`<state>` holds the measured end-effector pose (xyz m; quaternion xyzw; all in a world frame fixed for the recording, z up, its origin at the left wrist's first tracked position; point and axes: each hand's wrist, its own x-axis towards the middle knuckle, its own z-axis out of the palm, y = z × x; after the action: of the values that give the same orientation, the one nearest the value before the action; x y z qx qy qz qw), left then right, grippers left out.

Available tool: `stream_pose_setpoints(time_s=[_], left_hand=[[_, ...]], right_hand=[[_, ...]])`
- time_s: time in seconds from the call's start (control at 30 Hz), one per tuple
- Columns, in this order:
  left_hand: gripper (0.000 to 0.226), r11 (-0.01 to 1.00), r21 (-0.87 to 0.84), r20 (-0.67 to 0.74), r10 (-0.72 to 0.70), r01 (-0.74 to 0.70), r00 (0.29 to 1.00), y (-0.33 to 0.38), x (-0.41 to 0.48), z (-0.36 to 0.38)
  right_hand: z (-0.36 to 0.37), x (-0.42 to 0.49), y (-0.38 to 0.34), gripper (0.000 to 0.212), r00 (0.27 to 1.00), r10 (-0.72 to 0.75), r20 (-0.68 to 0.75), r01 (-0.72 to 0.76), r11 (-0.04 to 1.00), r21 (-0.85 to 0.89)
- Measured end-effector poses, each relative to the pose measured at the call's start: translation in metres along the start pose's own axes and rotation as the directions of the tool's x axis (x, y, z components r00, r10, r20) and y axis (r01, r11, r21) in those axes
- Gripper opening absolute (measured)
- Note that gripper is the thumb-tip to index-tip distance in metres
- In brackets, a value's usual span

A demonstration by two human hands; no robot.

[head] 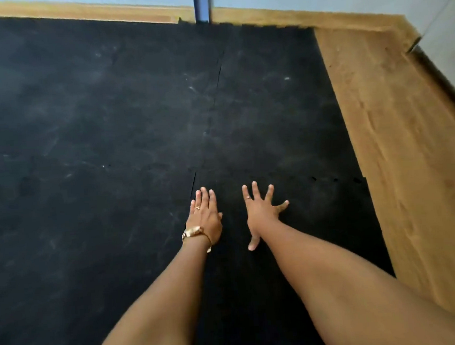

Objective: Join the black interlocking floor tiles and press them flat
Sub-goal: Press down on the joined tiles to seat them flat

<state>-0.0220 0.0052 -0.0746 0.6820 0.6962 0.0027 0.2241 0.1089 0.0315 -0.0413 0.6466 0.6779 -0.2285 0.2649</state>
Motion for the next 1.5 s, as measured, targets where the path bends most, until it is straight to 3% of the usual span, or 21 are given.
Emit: stream_pose_setpoints(time_s=[0.1, 0.2, 0.37, 0.5, 0.6, 0.63, 0.73, 0.83, 1.03, 1.33, 1.5], left_hand=[[0.097, 0.980, 0.176, 0.216, 0.055, -0.095, 0.975, -0.009, 0.059, -0.019], [0.130, 0.972, 0.209, 0.325, 0.030, -0.103, 0.945, -0.012, 0.083, -0.035], [0.140, 0.969, 0.228, 0.374, 0.000, -0.092, 0.927, -0.009, 0.078, -0.048], [0.139, 0.929, 0.365, 0.413, -0.106, -0.058, 0.904, 0.007, 0.074, -0.053], [0.106, 0.885, 0.465, 0.343, -0.185, 0.005, 0.921, 0.044, 0.066, -0.050], [0.102, 0.879, 0.477, 0.351, -0.163, -0.026, 0.922, 0.061, 0.066, -0.046], [0.138, 0.805, 0.489, 0.432, 0.112, -0.336, 0.895, 0.121, 0.062, -0.026], [0.151, 0.763, 0.445, 0.462, 0.253, -0.469, 0.850, 0.166, 0.061, -0.006], [0.157, 0.815, 0.376, 0.484, 0.233, -0.441, 0.844, 0.163, 0.073, 0.016], [0.154, 0.843, 0.364, 0.465, 0.204, -0.396, 0.861, 0.167, 0.066, 0.013], [0.132, 0.826, 0.454, 0.431, 0.124, -0.334, 0.894, 0.195, 0.045, 0.018]], right_hand=[[-0.001, 0.022, 0.002, 0.153, 0.999, 0.029, 0.045, -0.032, 0.996, 0.081], [-0.002, 0.026, 0.004, 0.152, 0.997, 0.020, 0.068, -0.027, 0.995, 0.092], [-0.005, 0.026, 0.008, 0.159, 0.993, -0.010, 0.116, 0.004, 0.999, 0.054], [-0.013, 0.016, 0.018, 0.149, 0.994, -0.071, 0.081, 0.065, 0.995, 0.080], [-0.016, 0.010, 0.051, 0.132, 0.994, -0.076, -0.079, 0.080, 0.995, 0.056], [-0.014, 0.007, 0.068, 0.132, 0.993, -0.006, -0.116, 0.011, 0.999, 0.042], [-0.008, -0.004, 0.127, 0.139, 0.961, 0.252, -0.115, -0.249, 0.968, 0.037], [-0.006, -0.003, 0.168, 0.143, 0.935, 0.352, -0.050, -0.352, 0.936, 0.004], [-0.005, 0.018, 0.191, 0.148, 0.948, 0.305, 0.086, -0.314, 0.941, 0.124], [0.000, 0.016, 0.197, 0.147, 0.945, 0.323, 0.057, -0.326, 0.910, 0.256], [-0.001, 0.017, 0.210, 0.152, 0.917, 0.381, 0.119, -0.399, 0.882, 0.252]])
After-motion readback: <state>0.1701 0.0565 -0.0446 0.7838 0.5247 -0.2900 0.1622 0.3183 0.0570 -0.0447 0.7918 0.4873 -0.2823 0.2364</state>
